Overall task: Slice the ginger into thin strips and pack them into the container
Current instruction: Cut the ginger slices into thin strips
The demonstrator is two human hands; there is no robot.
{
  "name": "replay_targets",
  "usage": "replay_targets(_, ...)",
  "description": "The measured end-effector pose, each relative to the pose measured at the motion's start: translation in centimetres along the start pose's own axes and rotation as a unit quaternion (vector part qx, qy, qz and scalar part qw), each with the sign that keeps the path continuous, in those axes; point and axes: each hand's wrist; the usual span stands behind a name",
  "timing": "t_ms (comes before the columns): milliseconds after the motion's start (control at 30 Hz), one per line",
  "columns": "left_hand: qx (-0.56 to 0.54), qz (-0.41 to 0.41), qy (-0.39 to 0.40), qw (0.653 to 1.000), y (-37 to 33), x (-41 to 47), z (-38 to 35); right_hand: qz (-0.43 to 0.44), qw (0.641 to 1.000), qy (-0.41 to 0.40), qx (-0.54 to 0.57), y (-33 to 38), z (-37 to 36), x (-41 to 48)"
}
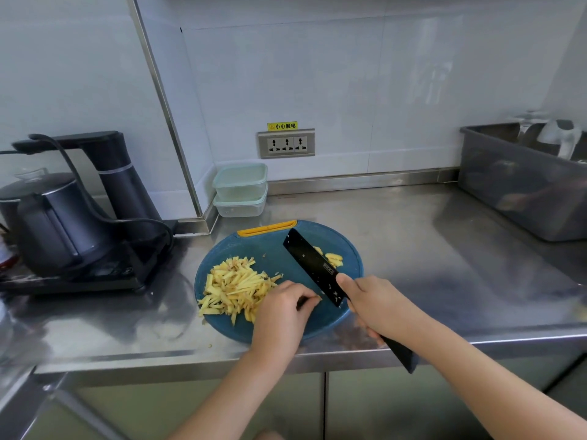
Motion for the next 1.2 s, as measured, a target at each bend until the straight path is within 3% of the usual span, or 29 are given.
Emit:
replay_targets(433, -0.007, -0.005, -0.008, 1.000, 0.1, 0.4, -0.1, 0.040, 0.998, -0.016, -0.045, 1.3, 1.4, -0.8)
replay_targets(633, 0.055, -0.199, 0.111, 0.972, -1.1, 2.1, -0.3, 0.016, 0.999, -0.047, -0.015, 0.5, 3.7, 0.2)
replay_targets(700, 0.073, -0.227, 0.157, 0.958, -1.3, 2.7, -0.4, 0.017, 0.999, -0.046, -0.018, 0.3, 3.8, 0.3)
replay_targets(867, 0.102, -0.227, 0.159, 0.955, 0.4, 2.9, 1.3, 0.028, 0.999, -0.036, -0.007, 0.1, 4.3, -0.1)
replay_targets(1100, 0.165, -0.131, 0.163, 0.964, 3.1, 3.2, 5.1, 0.057, 0.997, -0.046, -0.033, 0.3, 4.2, 0.0)
replay_targets(1200, 0.159, -0.150, 0.170, 0.961, 1.9, 3.2, 5.2, 0.077, 0.995, -0.043, -0.041, 0.9, 4.0, 0.1)
Point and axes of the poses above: each hand's wrist, its own x-axis towards the middle knuckle, its own z-axis out of the back of the hand, y = z × x, and after that the axes turned 11 degrees about x, right-handed
